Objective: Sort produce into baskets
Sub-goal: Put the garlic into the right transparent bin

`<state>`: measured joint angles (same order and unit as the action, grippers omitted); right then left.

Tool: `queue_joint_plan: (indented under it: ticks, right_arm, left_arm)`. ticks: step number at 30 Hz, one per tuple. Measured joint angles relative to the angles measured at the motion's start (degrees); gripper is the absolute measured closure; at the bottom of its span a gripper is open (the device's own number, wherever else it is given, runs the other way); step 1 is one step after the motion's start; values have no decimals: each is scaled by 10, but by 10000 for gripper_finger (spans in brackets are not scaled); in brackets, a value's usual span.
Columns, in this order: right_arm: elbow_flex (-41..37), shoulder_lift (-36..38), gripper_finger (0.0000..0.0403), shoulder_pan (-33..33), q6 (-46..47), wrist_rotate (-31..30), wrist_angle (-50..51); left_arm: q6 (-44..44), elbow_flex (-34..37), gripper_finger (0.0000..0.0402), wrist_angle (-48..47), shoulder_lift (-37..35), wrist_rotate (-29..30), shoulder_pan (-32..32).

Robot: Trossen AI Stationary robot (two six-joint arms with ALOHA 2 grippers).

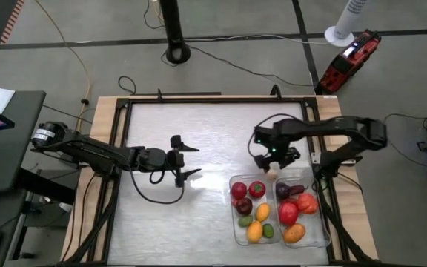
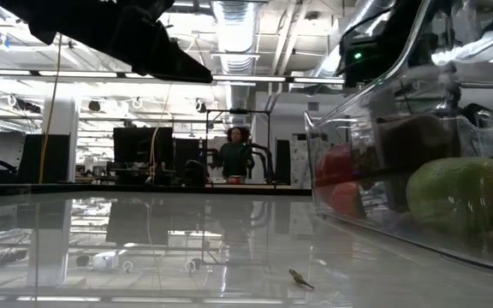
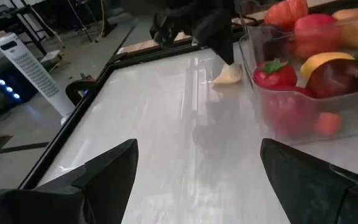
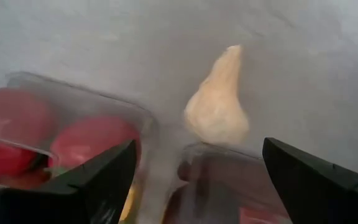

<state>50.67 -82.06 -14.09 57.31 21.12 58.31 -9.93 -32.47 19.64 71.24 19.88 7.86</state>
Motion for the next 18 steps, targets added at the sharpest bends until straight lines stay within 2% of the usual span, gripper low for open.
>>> queue_joint_plan:
  ticks: [5, 10, 18]
  right_arm:
    - [49, -75, 29, -4, -34, 9, 42]
    - [63, -134, 35, -12, -70, 17, 94]
    - [64, -187, 79, -18, -115, 60, 82]
  left_arm:
    - [-23, 0, 76, 0, 0, -1, 0]
    - [-26, 0, 76, -6, 0, 0, 0]
    - [-32, 0, 76, -15, 0, 0, 0]
